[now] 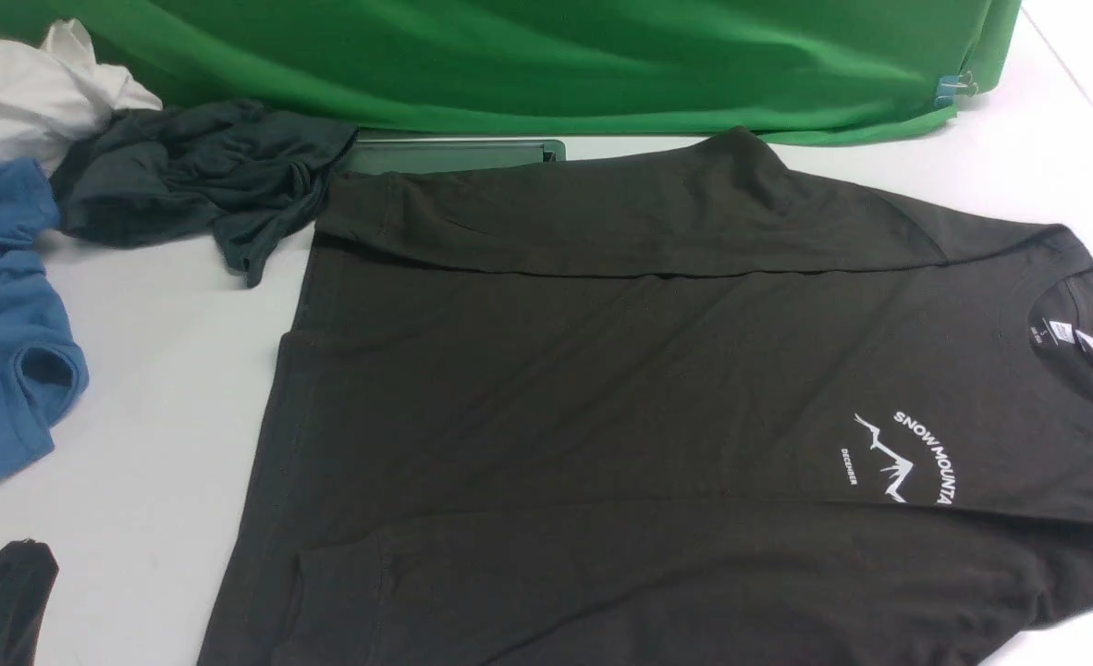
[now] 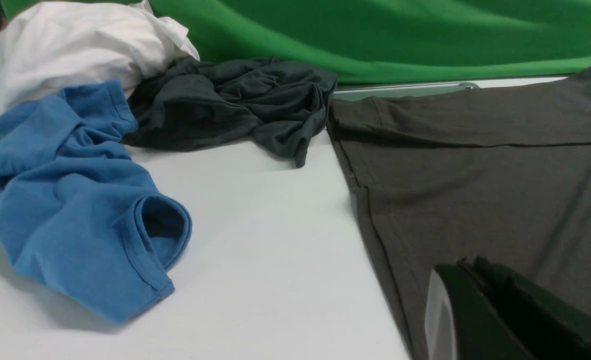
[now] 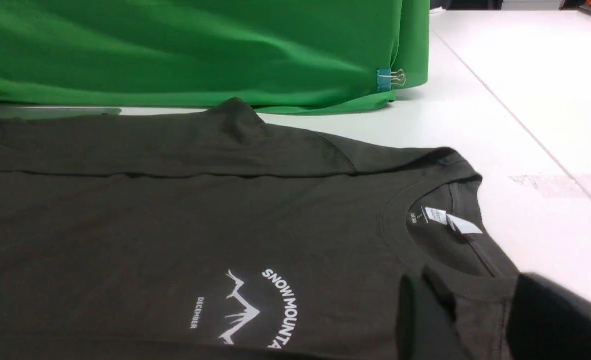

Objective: Fold a long-sleeved shirt on a white desktop.
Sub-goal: 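Grasp the left edge of the dark T-shirt lying flat on the table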

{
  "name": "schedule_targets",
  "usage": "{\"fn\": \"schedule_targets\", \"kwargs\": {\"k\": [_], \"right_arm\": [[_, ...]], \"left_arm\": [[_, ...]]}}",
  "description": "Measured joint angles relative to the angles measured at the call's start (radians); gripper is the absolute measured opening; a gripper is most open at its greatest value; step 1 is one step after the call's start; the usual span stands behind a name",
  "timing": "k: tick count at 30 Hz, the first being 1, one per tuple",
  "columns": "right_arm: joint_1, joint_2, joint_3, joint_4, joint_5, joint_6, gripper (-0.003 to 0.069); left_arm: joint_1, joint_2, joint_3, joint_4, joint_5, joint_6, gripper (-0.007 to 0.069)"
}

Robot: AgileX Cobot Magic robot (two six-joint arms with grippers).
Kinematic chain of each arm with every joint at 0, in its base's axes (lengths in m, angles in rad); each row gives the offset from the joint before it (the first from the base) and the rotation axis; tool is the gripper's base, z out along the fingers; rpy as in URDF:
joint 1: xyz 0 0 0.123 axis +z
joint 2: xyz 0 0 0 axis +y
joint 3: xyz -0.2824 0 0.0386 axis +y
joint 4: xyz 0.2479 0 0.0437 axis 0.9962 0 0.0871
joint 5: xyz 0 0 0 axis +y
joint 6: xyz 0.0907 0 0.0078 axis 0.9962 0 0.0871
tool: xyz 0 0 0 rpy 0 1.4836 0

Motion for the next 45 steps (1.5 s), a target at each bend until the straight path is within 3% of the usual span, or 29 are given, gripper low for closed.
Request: {"fn": "schedule_targets", "kwargs": {"k": [27, 33, 36, 39, 43, 45], "right_arm": [[0.000, 0.000, 0.000, 0.000, 0.000, 0.000, 0.0241], [0.000, 0.000, 0.000, 0.000, 0.000, 0.000, 0.0241], [0.000, 0.000, 0.000, 0.000, 0.000, 0.000, 0.0241], [0.000, 0.000, 0.000, 0.000, 0.000, 0.000, 0.0241], [0.000, 0.000, 0.000, 0.000, 0.000, 0.000, 0.0241], [0.000, 0.000, 0.000, 0.000, 0.000, 0.000, 0.0241]], "left_arm": [[0.000, 0.000, 0.000, 0.000, -0.010, 0.000, 0.0018], [0.000, 0.000, 0.000, -0.031, -0.226, -0.013, 0.0018], [0.000, 0.000, 0.000, -0.123, -0.319, -0.109, 0.0018], [0.000, 0.000, 0.000, -0.204, -0.438, -0.317, 0.0018], [0.000, -0.001, -0.001, -0.146, -0.517, -0.435, 0.0018], [0.000, -0.001, -0.032, -0.045, -0.456, -0.525, 0.0018]]}}
